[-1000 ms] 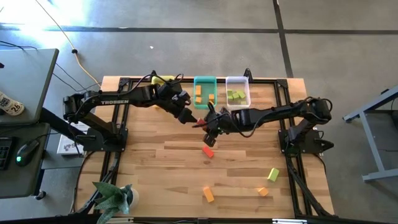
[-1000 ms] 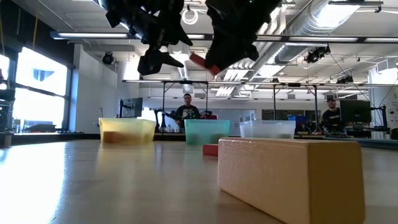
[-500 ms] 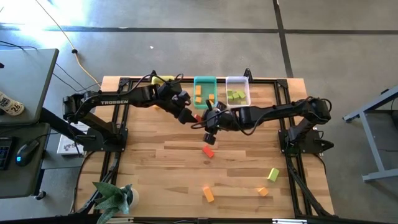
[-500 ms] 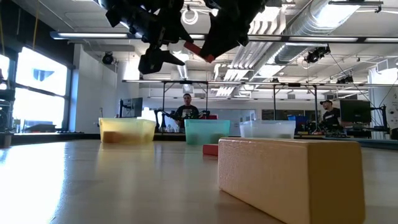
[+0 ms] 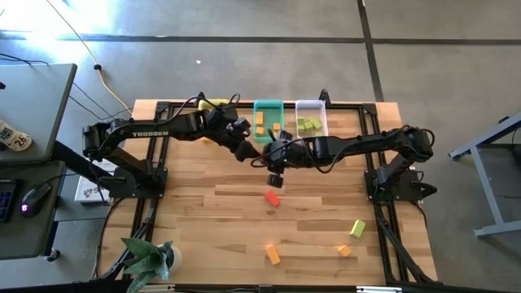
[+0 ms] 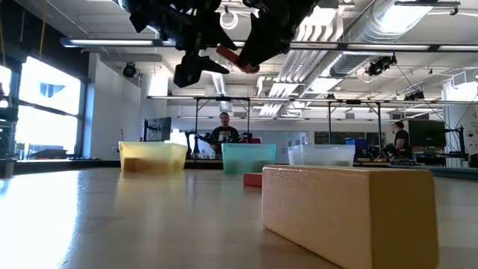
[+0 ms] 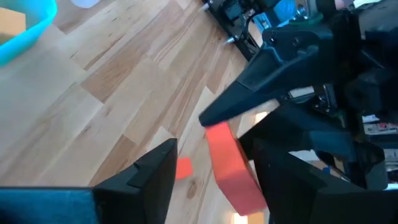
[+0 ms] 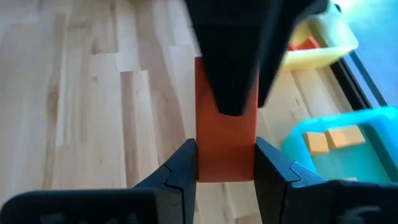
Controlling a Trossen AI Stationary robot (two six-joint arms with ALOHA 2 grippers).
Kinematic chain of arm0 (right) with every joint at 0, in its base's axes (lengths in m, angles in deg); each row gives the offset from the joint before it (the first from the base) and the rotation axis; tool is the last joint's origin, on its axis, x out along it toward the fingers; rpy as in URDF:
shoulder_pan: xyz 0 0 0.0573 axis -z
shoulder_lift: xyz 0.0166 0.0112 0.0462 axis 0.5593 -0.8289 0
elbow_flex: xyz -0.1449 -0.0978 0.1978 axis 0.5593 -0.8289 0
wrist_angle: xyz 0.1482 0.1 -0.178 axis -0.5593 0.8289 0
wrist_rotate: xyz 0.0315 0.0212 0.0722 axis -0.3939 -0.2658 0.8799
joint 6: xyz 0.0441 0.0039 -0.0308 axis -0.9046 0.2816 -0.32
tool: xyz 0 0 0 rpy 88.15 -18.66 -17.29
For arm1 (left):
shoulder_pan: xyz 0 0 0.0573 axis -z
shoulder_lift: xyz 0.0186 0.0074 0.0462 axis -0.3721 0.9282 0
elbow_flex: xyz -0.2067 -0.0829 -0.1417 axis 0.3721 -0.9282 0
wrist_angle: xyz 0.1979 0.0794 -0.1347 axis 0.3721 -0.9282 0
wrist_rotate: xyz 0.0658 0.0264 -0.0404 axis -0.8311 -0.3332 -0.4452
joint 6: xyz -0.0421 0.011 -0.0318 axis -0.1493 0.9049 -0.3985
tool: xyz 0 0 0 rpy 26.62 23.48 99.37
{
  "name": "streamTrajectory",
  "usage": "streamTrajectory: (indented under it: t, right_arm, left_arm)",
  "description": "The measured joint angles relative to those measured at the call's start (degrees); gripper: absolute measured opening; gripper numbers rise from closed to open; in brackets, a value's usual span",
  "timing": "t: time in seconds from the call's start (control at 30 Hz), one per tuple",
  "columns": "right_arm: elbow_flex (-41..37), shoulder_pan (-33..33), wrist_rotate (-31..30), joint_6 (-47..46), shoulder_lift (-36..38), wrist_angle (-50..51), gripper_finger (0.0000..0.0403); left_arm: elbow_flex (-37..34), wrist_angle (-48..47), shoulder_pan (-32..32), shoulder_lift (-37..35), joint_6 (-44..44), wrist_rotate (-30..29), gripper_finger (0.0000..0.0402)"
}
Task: Sort & place blocks by color
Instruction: Put the orange block into the yellow bin
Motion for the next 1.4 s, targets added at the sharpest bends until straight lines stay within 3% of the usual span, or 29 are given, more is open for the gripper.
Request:
streamTrajectory:
  t: [0.3,0.67,1.0,1.2,1.4]
  right_arm:
    - [0.00,0.82,-0.48,2.46,0.00,0.12,0.0092]
    - [0.00,2.42,-1.44,2.18,0.02,-1.30,0.0092]
    - [0.00,2.58,-0.63,4.63,0.02,-2.01,0.0092]
    - [0.00,2.58,-0.65,4.60,0.13,-1.59,0.0092]
    - [0.00,2.51,0.33,4.66,0.13,-0.72,0.0092]
  left_arm:
    - [0.00,0.21,-0.01,0.00,-2.91,0.04,0.0150]
    - [-0.02,-0.38,0.03,0.02,-3.45,0.26,0.0123]
    - [-0.02,0.26,0.08,0.02,-2.17,-1.27,0.0065]
    - [-0.09,1.41,0.08,0.04,-1.53,-1.99,0.0076]
    - [-0.09,2.15,0.08,0.04,1.54,-3.48,0.0120]
